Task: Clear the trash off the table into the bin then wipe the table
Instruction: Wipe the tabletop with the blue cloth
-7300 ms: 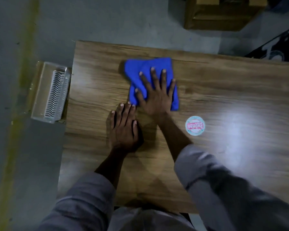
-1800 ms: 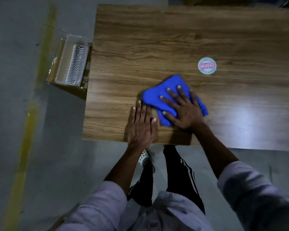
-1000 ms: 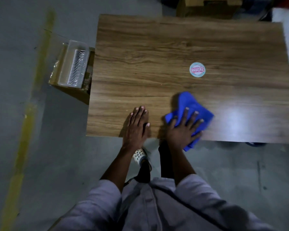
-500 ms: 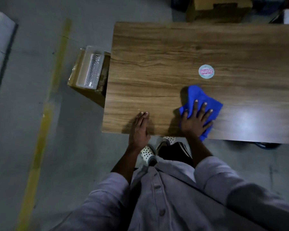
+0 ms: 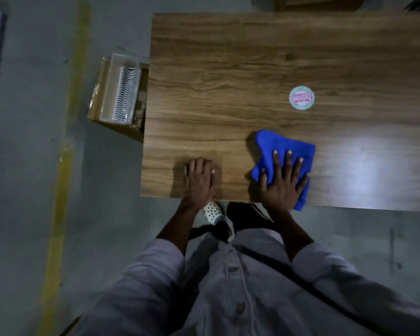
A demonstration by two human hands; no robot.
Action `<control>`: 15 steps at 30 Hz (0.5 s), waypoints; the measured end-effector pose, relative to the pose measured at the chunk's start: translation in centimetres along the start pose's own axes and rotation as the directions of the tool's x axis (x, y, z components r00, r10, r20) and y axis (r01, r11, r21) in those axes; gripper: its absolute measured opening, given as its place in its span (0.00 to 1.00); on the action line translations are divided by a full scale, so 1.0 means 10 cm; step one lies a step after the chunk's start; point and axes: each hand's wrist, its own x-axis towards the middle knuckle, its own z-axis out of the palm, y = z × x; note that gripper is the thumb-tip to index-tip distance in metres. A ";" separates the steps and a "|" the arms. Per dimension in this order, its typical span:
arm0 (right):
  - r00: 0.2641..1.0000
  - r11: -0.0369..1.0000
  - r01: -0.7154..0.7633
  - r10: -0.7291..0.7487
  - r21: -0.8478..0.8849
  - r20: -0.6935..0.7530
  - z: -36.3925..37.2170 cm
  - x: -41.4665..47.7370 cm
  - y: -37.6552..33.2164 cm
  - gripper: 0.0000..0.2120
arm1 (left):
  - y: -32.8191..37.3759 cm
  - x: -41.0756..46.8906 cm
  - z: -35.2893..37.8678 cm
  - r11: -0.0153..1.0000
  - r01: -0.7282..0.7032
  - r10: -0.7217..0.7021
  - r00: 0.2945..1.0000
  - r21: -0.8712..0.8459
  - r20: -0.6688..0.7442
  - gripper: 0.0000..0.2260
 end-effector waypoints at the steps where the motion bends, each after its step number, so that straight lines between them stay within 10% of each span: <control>1: 0.997 0.997 -0.079 0.079 0.021 -0.010 0.03 0.01 -0.17 0.33 | 0.01 0.11 0.00 1.000 0.020 -0.020 0.999 0.000 -0.030 0.10; 11: 0.794 0.801 0.597 -0.598 0.038 0.111 0.09 -0.38 -0.48 0.32 | -0.14 0.22 0.13 0.997 0.071 -0.071 0.995 -0.008 -0.065 0.29; 15: 0.894 0.898 0.440 -0.435 -0.026 0.111 -0.12 -0.07 0.29 0.32 | -0.24 0.16 0.11 0.994 0.002 -0.010 0.997 -0.106 -0.076 0.22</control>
